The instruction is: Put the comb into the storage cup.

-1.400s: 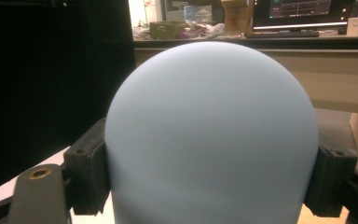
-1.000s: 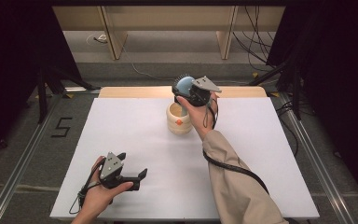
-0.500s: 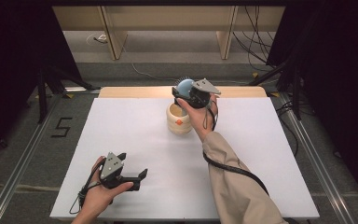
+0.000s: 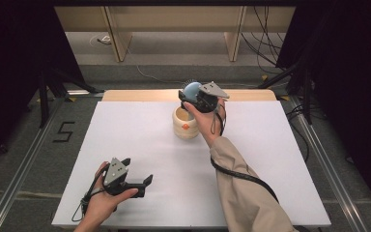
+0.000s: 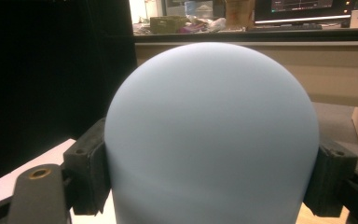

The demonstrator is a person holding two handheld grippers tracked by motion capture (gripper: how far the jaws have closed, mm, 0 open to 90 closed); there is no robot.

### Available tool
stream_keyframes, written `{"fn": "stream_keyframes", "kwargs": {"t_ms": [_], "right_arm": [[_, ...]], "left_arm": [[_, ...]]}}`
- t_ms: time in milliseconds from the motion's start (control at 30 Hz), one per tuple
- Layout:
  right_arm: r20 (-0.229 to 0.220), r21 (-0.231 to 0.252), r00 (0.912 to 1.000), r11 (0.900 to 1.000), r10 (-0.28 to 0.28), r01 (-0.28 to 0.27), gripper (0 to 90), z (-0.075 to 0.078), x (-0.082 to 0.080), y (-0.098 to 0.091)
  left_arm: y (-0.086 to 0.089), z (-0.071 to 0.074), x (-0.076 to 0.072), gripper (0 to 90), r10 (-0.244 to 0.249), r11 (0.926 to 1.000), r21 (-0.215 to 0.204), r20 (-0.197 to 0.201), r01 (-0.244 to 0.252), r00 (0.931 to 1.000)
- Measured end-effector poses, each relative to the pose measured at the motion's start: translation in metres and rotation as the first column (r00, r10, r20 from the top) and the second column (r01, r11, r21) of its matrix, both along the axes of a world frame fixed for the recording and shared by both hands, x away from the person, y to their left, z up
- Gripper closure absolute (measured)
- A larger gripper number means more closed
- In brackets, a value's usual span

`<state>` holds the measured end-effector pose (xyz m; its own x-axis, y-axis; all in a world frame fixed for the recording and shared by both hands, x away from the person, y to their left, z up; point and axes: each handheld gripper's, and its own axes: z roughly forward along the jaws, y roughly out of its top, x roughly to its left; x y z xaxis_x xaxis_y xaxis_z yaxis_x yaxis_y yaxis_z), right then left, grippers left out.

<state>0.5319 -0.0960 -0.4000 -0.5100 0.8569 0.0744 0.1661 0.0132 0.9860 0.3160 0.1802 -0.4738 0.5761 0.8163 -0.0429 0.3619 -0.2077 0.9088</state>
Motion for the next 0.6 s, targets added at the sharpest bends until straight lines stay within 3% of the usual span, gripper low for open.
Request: {"fn": "stream_keyframes", "kwargs": {"t_ms": [600], "right_arm": [[-0.019,0.002,0.9994,0.9996,0.028,-0.028,16.3,0.005,-0.014,-0.009]], "left_arm": [[-0.001,0.000,0.000,2.1,0.000,1.0000,0.002,-0.001,0.000,1.0000]]}}
